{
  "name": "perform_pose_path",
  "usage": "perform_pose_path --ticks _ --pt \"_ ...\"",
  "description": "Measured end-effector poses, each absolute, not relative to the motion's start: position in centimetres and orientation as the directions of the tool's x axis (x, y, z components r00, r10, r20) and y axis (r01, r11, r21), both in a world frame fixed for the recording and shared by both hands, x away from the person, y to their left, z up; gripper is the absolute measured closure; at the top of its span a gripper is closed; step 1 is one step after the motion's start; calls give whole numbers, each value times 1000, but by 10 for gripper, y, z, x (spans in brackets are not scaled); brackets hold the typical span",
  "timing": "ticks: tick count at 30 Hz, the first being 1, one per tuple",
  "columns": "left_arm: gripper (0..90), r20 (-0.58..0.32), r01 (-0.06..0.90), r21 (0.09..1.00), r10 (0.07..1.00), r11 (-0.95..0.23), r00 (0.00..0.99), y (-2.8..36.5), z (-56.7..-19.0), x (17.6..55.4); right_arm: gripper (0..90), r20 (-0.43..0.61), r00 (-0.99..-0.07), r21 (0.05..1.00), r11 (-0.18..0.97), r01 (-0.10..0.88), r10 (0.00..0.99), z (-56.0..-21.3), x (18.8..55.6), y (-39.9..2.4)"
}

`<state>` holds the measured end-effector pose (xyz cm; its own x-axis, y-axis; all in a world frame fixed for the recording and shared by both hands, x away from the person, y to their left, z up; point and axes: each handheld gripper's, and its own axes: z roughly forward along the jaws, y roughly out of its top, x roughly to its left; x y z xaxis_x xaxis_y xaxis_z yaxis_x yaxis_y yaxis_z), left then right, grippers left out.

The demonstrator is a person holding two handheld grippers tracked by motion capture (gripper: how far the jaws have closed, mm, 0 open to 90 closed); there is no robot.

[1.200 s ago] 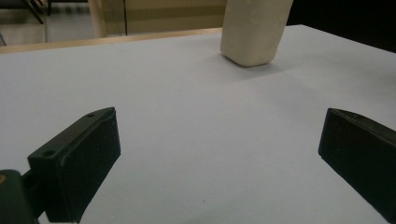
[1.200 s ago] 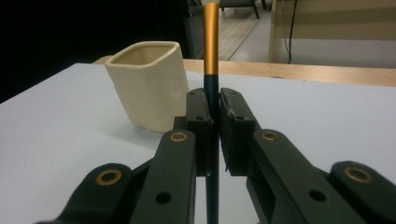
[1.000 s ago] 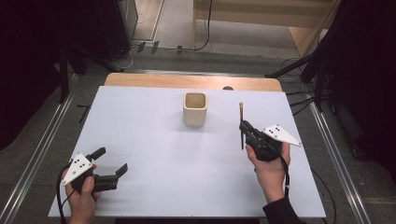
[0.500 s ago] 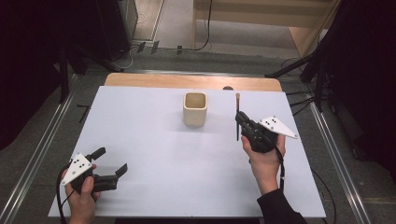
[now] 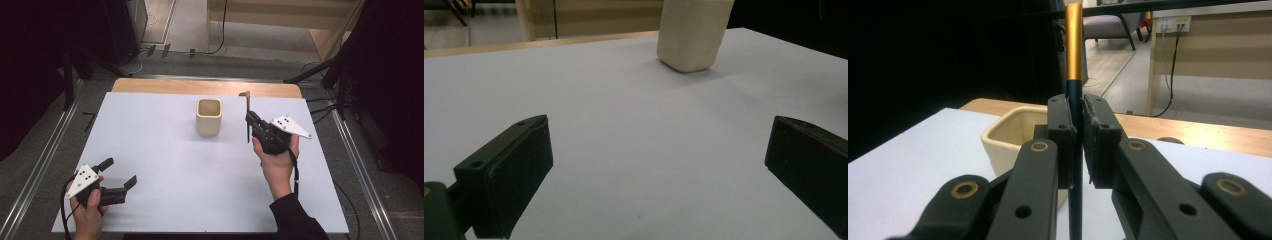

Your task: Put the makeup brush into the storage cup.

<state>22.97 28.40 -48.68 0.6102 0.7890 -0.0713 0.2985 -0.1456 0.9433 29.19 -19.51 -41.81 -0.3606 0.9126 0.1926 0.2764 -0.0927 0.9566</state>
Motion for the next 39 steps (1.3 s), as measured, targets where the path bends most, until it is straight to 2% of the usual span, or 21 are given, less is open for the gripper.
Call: perform_pose_path --ticks 39 --pt "0 -83 300 945 787 -134 612 285 -486 229 848 177 -398 963 -75 259 900 -396 348 -157"
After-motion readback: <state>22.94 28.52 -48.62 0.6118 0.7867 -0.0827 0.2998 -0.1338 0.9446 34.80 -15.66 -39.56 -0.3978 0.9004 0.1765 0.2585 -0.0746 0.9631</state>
